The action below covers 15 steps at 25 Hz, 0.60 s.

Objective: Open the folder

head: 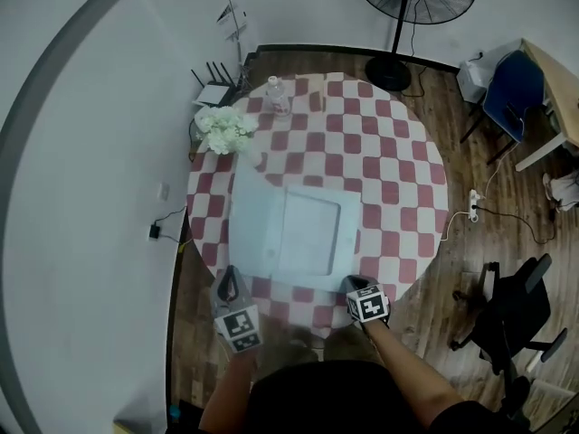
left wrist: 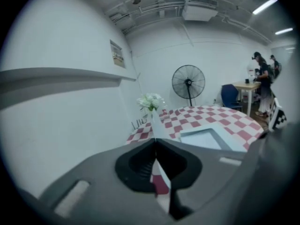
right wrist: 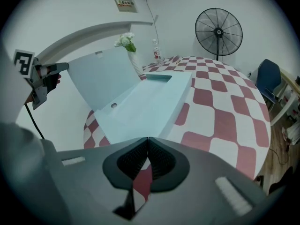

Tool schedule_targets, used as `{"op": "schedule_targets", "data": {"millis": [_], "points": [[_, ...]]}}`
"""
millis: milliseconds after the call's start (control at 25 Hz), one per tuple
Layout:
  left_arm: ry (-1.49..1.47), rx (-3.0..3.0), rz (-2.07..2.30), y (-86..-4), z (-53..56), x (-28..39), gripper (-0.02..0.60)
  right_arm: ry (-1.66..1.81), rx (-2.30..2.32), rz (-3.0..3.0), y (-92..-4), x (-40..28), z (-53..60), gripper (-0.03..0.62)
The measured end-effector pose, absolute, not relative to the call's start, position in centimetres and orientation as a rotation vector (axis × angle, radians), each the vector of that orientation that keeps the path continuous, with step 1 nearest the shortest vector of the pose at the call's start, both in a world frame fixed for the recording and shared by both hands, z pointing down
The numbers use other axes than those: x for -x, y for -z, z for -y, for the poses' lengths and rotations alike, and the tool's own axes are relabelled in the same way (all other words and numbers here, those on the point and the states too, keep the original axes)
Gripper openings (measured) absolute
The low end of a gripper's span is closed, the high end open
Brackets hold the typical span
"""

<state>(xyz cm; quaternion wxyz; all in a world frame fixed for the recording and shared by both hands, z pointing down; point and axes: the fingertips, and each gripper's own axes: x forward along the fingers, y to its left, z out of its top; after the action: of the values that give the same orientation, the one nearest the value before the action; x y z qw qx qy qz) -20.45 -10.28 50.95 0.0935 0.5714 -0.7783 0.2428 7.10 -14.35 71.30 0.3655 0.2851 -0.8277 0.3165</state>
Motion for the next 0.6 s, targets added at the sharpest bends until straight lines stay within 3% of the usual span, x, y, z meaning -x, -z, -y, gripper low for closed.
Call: {"op": "schedule_targets", "data": {"millis": [240,600], "points": [[-0.633,-1.406,2.390,-53.7,8.1,29.5,0.012,-0.809,-0.770,2.124,-71.2,-6.8,14.3,0.002],[-0.632,-1.302,2.220,-60.1,6.3,37.3,0.024,-0.672,-0.906,2.069,-71.2,-6.0,14.0,0.003]]}}
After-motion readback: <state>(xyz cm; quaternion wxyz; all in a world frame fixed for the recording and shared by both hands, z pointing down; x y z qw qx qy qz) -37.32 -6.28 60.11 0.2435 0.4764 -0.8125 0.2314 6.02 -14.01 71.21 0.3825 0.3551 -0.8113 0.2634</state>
